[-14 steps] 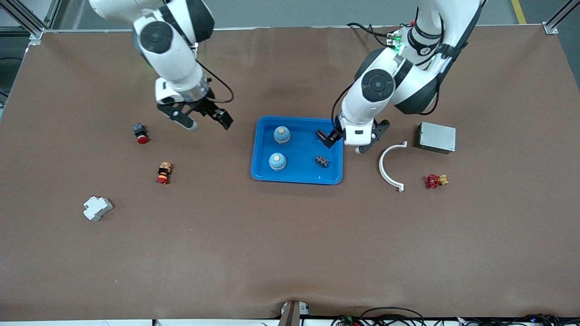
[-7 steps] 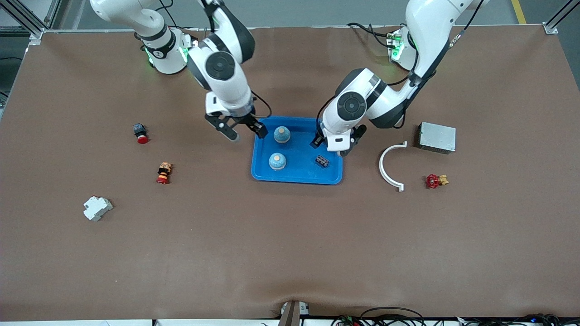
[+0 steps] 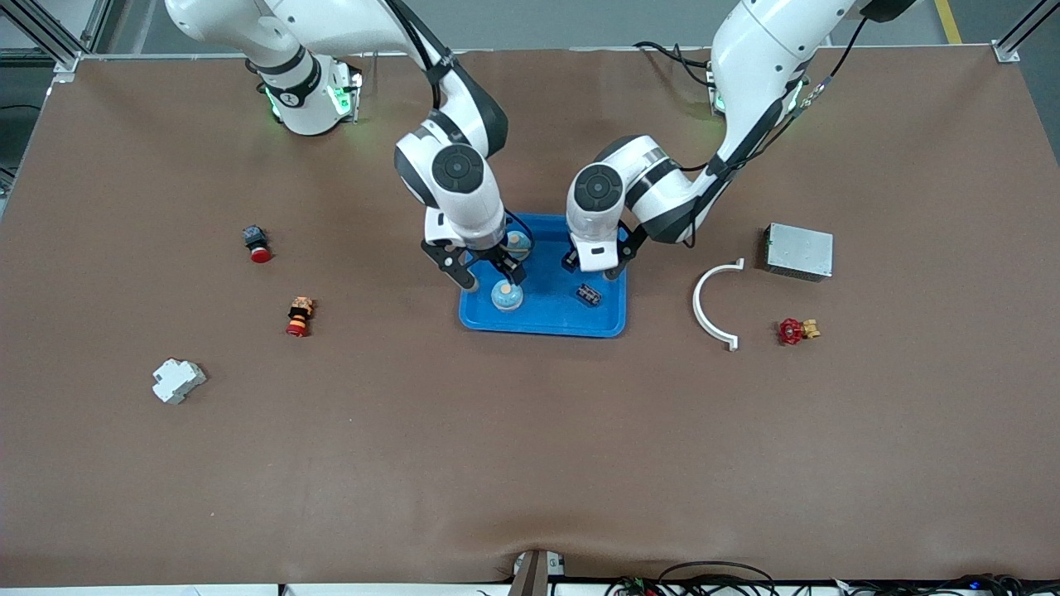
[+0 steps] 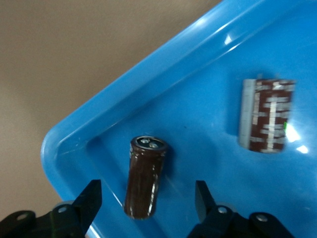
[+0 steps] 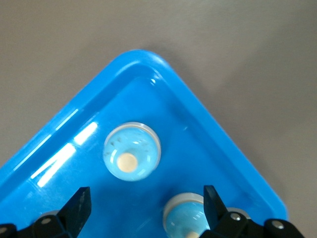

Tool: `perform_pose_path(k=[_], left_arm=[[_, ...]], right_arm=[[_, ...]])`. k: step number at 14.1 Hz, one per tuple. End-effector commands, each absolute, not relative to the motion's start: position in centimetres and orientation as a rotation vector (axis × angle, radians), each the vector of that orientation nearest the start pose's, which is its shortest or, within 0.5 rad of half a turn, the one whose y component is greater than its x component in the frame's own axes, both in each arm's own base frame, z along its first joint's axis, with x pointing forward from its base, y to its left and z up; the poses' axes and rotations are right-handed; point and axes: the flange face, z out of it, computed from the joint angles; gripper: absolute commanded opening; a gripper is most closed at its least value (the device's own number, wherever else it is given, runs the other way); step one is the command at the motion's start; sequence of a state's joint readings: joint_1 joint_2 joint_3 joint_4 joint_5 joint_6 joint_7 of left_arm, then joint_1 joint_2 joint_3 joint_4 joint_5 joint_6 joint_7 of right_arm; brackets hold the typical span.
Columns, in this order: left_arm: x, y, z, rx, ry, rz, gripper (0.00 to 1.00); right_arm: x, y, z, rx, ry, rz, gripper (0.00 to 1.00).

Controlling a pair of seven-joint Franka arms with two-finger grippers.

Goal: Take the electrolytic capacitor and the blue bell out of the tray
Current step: 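Grasp a brown capacitor with the left gripper while the right gripper grasps a bell, then lift the capacitor with the left gripper while the right gripper lifts the bell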

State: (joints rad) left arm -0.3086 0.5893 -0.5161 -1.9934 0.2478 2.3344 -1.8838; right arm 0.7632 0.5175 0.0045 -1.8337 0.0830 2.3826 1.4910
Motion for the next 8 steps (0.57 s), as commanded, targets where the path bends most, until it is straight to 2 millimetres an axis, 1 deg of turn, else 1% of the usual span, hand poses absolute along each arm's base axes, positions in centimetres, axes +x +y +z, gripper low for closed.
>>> perform_pose_path(k=[1, 2, 3, 5, 6, 7, 8], left_arm=[[40.3, -42.5, 17.6, -2.693, -1.337, 0.194, 0.68], [39.9, -42.0, 17.1, -2.686, -1.319, 0.189, 0.61], [40.0, -41.8, 17.0, -2.684, -1.321, 0.187, 0.50], [40.7, -41.7, 17.7, -2.685, -1.347, 0.174, 0.06], [41.2, -41.5, 18.5, -2.677, -1.386, 0.157, 0.00], [41.7, -41.5, 19.6, -2.675, -1.420, 0.134, 0.00], [42.0, -41.3, 21.1, -2.679, -1.434, 0.100, 0.00]], right_arm=[[48.1, 46.7, 23.5, -2.854, 1.207, 0.043, 1.00], [48.4, 46.8, 22.8, -2.857, 1.209, 0.040, 1.00], [48.5, 46.9, 22.3, -2.861, 1.209, 0.040, 1.00], [48.6, 47.1, 21.7, -2.866, 1.208, 0.037, 1.00], [48.7, 47.0, 21.4, -2.873, 1.203, 0.027, 1.00], [48.7, 47.0, 21.3, -2.872, 1.200, 0.024, 1.00], [48.7, 47.0, 21.1, -2.877, 1.198, 0.022, 1.00]])
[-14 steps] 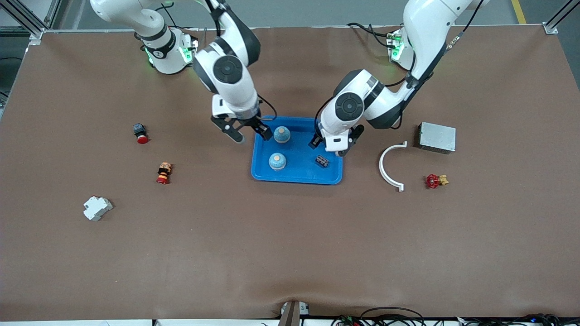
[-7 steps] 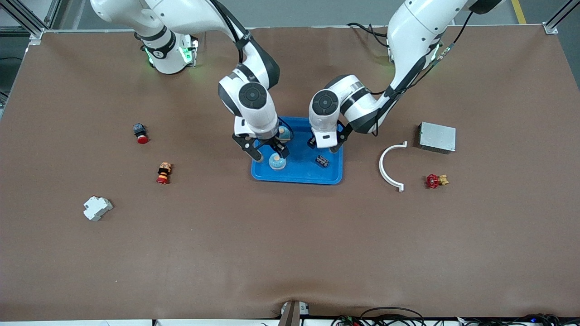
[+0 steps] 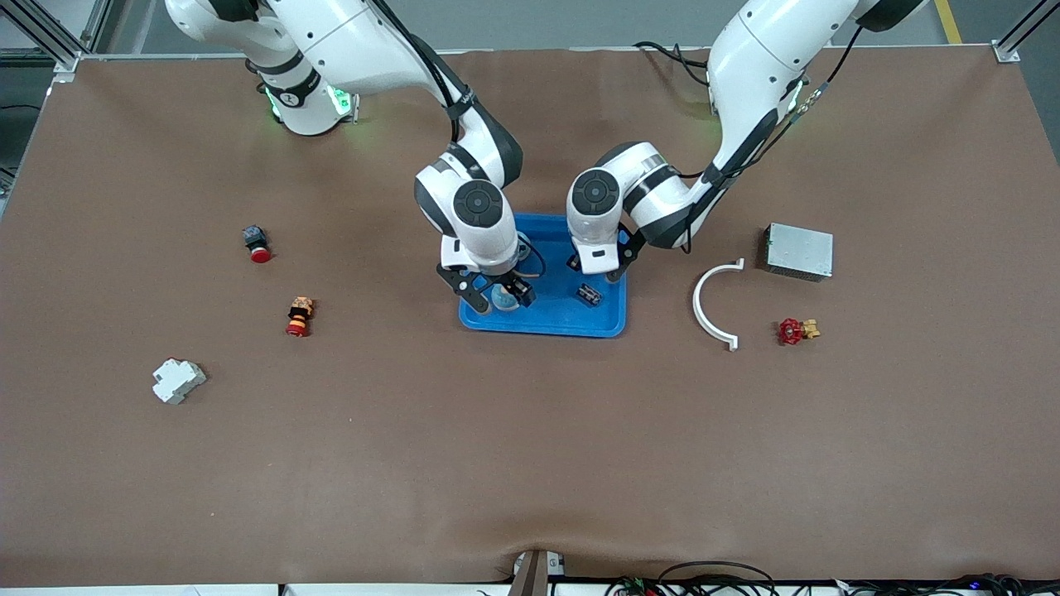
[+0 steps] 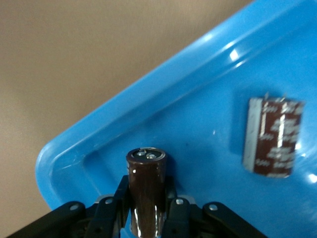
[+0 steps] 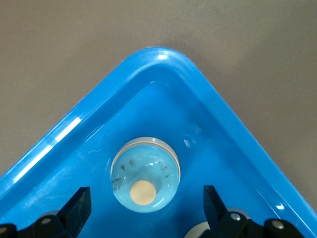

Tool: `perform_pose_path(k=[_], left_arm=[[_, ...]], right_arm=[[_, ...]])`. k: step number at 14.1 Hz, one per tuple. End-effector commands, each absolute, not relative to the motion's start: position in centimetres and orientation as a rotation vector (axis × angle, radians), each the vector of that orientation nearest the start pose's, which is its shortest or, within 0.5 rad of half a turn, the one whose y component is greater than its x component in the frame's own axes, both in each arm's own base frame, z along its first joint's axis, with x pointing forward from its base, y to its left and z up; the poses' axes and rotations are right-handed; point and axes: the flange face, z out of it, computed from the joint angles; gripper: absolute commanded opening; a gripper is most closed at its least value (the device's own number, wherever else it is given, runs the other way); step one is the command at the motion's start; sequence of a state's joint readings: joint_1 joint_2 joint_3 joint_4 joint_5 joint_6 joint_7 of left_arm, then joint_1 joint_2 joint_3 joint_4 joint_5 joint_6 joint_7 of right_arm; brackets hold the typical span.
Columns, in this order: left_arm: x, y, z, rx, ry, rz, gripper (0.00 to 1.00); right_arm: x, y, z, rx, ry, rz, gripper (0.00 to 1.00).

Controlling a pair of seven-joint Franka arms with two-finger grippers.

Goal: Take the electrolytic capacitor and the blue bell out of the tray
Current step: 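Lift the capacitor with the left gripper while the right gripper lifts the bell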

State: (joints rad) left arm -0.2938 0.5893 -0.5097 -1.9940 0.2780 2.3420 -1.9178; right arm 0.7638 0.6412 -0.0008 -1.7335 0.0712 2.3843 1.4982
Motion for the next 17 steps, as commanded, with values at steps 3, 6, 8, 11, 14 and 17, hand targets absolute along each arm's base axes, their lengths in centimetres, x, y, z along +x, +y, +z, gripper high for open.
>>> perform_pose_path(k=[3, 6, 8, 11, 14, 17], left_arm=[[44.4, -39.4, 26.1, -2.668, -1.476, 0.007, 0.00], [46.9, -36.2, 30.0, -2.695, -1.483, -0.072, 0.00], [48.9, -32.5, 30.4, -2.683, -1.431, -0.063, 0.00], [51.2, -26.3, 29.2, -2.655, -1.375, -0.007, 0.00], [53.6, -18.3, 27.8, -2.644, -1.343, 0.059, 0.00], [54.3, -15.5, 25.2, -2.637, -1.359, 0.136, 0.00]], right_arm=[[48.7, 47.0, 20.8, -2.878, 1.186, 0.007, 1.00], [48.9, 47.0, 20.1, -2.868, 1.183, -0.005, 1.00], [49.1, 46.6, 19.2, -2.868, 1.193, -0.012, 1.00], [49.2, 46.6, 18.8, -2.867, 1.192, -0.014, 1.00], [49.2, 46.6, 18.6, -2.869, 1.189, -0.015, 0.94], [49.3, 46.9, 19.0, -2.854, 1.187, -0.020, 0.00]])
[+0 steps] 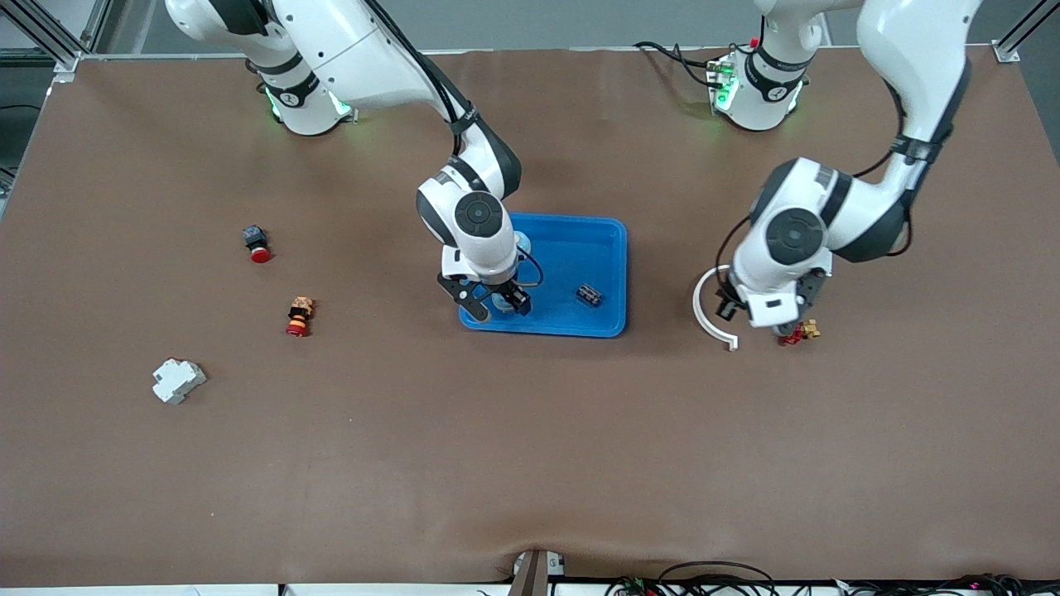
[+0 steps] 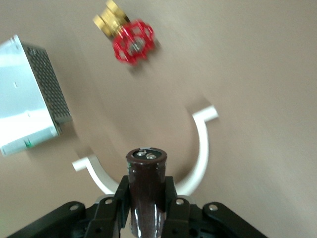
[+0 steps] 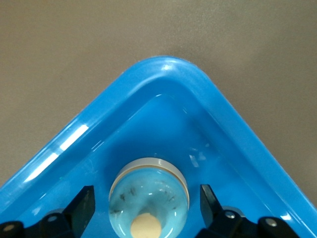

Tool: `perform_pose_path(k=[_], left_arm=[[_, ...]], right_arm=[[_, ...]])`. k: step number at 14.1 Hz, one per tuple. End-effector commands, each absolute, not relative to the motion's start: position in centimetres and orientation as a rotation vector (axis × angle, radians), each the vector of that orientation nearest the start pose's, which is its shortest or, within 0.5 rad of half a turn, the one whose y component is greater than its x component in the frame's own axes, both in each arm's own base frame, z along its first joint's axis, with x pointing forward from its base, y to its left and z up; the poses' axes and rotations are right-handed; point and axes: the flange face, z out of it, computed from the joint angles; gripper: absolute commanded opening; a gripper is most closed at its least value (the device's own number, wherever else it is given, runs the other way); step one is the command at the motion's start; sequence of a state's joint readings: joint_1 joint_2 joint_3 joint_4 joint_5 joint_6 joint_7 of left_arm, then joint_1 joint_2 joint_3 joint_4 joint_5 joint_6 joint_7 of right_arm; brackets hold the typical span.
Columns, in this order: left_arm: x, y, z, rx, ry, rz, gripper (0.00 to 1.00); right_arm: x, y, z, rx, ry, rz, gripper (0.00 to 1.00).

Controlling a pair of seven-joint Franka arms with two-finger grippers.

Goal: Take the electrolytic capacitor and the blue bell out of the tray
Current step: 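Lift the capacitor with the left gripper while the right gripper lifts the bell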

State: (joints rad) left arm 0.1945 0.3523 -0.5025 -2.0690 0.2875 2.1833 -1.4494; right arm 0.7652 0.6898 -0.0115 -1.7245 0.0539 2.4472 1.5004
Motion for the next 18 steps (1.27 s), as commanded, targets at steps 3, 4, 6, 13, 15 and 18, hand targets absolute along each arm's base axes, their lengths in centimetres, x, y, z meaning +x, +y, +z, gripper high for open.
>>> perform_pose_path(k=[3, 4, 6, 13, 15, 18], left_arm=[[54.2, -14.5, 22.7, -2.633, -1.349, 0.176, 0.00], [53.9, -14.2, 22.0, -2.630, -1.298, 0.156, 0.00], [53.4, -13.8, 20.5, -2.645, -1.249, 0.134, 0.00], [54.2, -10.7, 18.2, -2.667, -1.299, 0.118, 0.06], [54.3, -10.6, 18.4, -2.663, -1.311, 0.114, 0.81], [54.2, -10.9, 19.2, -2.657, -1.290, 0.101, 1.00]], right_arm=[[49.2, 47.2, 19.2, -2.843, 1.207, -0.020, 0.00], [49.3, 47.5, 19.7, -2.837, 1.210, -0.023, 0.00], [49.4, 47.7, 20.7, -2.839, 1.204, -0.016, 0.00], [50.9, 45.3, 29.4, -3.184, 0.922, 0.203, 0.00], [52.7, 41.0, 32.3, -3.274, 0.754, 0.241, 0.00], [55.8, 32.7, 35.6, -3.282, 0.552, 0.291, 0.00]])
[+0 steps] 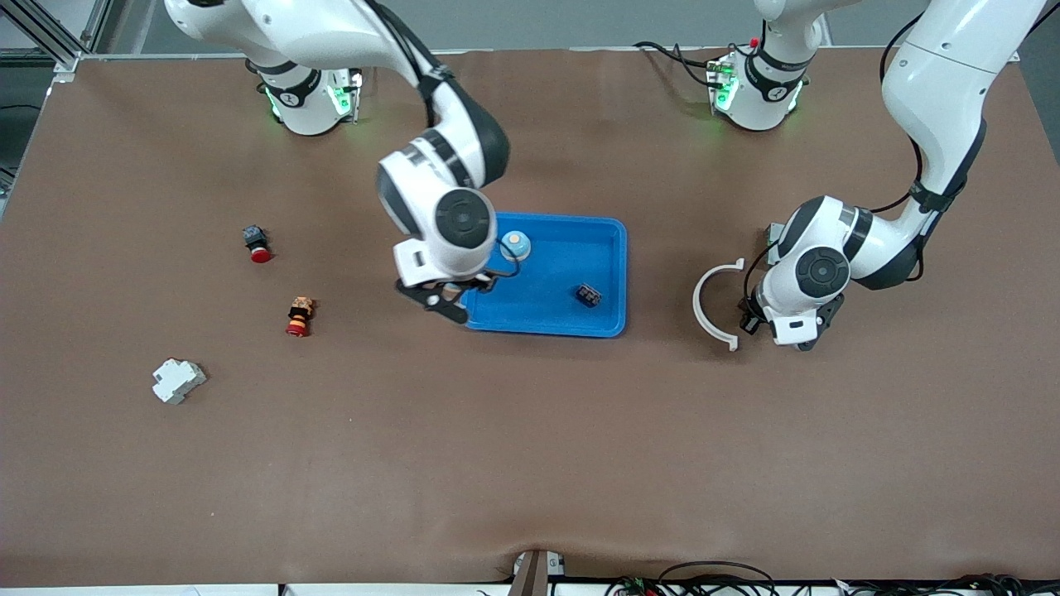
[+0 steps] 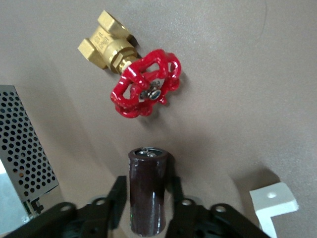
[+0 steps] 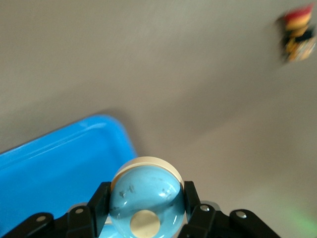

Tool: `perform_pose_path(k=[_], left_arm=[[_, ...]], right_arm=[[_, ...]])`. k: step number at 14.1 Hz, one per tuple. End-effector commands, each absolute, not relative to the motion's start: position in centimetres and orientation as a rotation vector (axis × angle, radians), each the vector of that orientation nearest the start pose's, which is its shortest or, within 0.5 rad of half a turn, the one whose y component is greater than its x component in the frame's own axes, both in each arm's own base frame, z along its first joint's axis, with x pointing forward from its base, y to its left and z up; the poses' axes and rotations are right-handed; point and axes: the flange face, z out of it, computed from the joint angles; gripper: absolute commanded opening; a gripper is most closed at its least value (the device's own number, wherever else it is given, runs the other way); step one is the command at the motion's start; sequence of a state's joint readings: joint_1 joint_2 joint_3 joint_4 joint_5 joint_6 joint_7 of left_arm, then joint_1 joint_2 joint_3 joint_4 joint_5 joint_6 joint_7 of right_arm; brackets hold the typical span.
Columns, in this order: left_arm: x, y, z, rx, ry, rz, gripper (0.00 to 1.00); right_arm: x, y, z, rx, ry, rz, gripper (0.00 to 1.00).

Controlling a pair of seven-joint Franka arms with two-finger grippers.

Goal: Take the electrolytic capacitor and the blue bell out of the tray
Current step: 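Lift the capacitor with the left gripper while the right gripper lifts the bell, then set the capacitor beside the valve while the right gripper carries the bell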

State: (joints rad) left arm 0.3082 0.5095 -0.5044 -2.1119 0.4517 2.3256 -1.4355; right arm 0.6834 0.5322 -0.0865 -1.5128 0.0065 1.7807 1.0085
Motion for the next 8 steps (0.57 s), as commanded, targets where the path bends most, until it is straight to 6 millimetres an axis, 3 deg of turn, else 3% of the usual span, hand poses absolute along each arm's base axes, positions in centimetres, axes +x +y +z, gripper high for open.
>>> perform_pose_path(k=[1, 5, 8], left_arm=[[54.2, -11.0, 19.8, -2.653, -1.285, 0.091, 1.00], [54.9, -12.9, 23.0, -2.655, -1.267, 0.058, 1.00], [55.8, -15.7, 26.3, -2.646, -1.294, 0.114, 1.00]], right_arm=[[57.0, 29.3, 36.4, -3.271, 0.489, 0.304, 0.00], [60.1, 19.7, 39.3, -3.241, 0.267, 0.291, 0.00], [62.0, 13.1, 39.4, -3.217, 0.119, 0.274, 0.00]])
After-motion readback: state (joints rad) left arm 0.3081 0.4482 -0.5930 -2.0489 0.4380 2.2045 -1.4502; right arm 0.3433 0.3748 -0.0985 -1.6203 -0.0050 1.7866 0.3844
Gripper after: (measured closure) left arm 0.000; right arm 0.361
